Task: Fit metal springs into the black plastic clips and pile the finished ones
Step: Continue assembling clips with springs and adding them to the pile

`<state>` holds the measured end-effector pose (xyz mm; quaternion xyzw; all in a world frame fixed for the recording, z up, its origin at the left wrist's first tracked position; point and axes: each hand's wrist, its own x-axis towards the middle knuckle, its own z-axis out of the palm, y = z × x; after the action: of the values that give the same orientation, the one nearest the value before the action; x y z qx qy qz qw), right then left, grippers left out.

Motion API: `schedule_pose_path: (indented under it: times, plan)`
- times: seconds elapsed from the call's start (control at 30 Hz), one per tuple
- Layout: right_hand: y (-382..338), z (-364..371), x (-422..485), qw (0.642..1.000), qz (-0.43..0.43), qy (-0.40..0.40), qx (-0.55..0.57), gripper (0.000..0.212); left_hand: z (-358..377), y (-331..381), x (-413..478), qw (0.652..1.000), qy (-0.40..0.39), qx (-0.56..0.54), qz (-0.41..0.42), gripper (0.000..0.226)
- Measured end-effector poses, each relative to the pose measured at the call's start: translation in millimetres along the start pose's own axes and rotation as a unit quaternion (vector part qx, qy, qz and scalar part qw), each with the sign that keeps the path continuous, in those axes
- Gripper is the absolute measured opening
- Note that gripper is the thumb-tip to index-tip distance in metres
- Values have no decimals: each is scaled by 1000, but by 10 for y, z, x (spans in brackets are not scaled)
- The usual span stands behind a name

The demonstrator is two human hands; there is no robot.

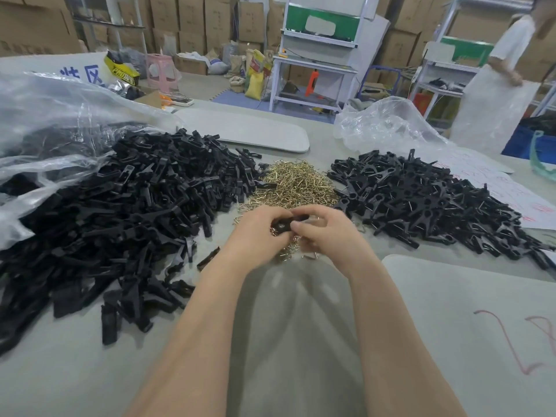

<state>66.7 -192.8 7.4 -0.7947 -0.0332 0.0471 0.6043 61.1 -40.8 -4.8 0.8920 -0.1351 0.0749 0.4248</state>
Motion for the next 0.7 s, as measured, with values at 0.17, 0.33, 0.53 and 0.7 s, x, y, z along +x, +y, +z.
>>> schedule_pose_path:
  times: [0.17,0.33,0.53,0.7]
  plan:
    - [-390,-263,231,913,-102,264,292,89,-122,29,38,954,247,-145,-92,31]
    - [-323,177,313,974,-43,217,-53,72,-262,-5,28,790,457,-368,-178,20]
    - [-366,1104,585,951,-150,27,-271,53,-341,-71,49,708,534,-413,-205,26]
    - [-370,1443,844,906,-55,-81,-413,58,-335,-73,34,706,551,-401,-191,26]
